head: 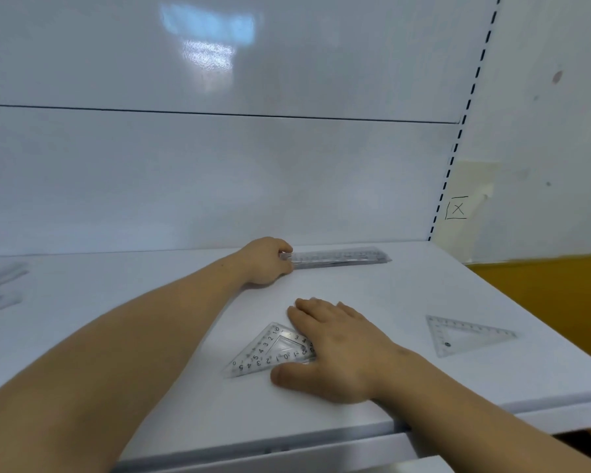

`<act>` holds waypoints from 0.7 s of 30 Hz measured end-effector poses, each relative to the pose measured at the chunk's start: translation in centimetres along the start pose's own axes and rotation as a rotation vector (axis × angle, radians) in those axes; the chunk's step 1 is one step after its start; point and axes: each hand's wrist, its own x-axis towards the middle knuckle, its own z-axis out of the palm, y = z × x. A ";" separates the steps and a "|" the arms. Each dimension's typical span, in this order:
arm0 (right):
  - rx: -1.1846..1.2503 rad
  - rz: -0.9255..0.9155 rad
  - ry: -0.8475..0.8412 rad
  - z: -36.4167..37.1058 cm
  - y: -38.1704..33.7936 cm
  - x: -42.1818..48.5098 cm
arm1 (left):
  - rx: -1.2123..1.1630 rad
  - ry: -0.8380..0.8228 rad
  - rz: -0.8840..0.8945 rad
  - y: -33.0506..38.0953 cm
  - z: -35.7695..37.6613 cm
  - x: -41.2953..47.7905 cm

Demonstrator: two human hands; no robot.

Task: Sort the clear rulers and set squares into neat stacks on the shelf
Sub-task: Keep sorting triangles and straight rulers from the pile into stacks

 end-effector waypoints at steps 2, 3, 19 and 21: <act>-0.005 0.001 -0.015 0.1 0.0 0.0 | -0.003 -0.005 -0.008 0.3 -0.1 -0.1; -0.007 -0.002 -0.018 0.1 0.0 0.0 | -0.009 -0.009 -0.017 0.5 -0.2 -0.3; 0.011 -0.046 0.037 -6.2 -1.1 3.5 | -0.017 0.048 -0.236 -2.0 -3.4 -16.0; -0.032 -0.069 0.030 -6.7 -3.0 4.6 | 0.002 0.057 -0.268 -3.2 -4.2 -19.0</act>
